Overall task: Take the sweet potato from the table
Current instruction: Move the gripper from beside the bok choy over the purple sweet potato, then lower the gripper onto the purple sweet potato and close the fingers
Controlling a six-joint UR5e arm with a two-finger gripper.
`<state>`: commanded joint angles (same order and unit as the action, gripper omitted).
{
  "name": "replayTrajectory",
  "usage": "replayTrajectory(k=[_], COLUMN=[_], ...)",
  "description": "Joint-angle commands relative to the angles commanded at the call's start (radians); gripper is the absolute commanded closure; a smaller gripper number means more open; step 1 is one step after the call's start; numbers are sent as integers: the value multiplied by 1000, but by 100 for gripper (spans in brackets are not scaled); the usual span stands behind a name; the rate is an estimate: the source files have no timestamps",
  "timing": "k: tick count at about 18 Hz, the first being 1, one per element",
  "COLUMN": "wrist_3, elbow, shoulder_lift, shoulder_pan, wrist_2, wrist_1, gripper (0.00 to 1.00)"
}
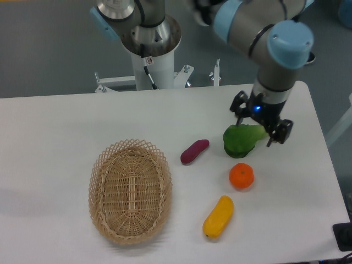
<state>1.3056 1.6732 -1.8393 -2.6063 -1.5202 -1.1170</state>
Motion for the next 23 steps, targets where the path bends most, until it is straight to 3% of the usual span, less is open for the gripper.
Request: replayTrajectory(k=[5, 8, 11, 17, 23], wrist_3=[-69, -71, -71, -57, -57], elbow=[158, 253, 299, 312, 312], shoulder_lift=[0, 2, -9, -48, -69], shoulder_pan=[43, 54, 68, 98, 104], wrist_2=[-2, -2, -3, -75, -77], wrist_1=[97, 195, 244, 260, 273], gripper=[0, 0, 0, 0, 0])
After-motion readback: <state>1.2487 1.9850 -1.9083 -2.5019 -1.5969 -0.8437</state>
